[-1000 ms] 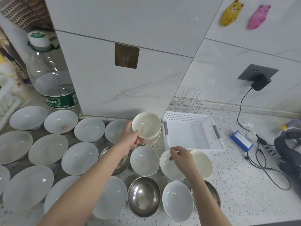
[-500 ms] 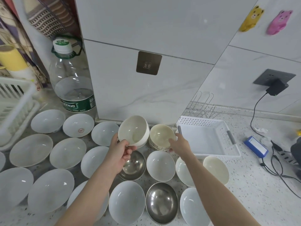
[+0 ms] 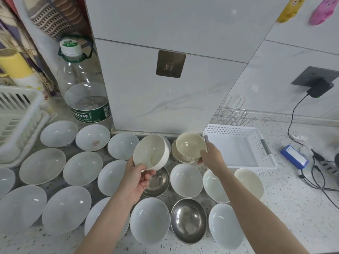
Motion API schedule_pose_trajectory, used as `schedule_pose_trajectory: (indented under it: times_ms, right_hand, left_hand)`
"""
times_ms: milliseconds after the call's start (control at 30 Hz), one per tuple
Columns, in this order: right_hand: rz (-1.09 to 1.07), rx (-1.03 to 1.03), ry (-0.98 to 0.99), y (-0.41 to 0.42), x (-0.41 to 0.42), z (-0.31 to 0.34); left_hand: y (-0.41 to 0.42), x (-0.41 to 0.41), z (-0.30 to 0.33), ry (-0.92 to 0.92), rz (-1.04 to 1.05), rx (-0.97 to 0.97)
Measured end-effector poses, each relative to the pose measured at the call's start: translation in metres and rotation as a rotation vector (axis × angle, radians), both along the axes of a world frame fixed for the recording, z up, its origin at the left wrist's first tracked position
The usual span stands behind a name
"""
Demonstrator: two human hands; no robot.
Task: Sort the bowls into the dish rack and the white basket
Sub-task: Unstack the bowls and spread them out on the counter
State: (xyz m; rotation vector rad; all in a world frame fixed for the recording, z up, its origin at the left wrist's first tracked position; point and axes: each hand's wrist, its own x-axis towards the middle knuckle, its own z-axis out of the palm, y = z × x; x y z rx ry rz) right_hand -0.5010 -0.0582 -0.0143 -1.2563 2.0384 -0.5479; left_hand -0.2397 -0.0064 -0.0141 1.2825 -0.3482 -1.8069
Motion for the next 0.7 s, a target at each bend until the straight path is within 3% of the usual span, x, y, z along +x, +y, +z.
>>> schedule_pose_trajectory:
  times_ms: [500,700]
  right_hand:
    - [-0.426,-0.339,-0.475,0.08,-0.111,0.042]
    - [-0.635,-0.449,-0.386,0.13,-0.188,0.038]
  left_hand:
    - [0.041,-0.098,0.009,0.014,-0.047,-0.016]
    - [0.061,-0.169,0.015,0.059,-0.078,-0.006]
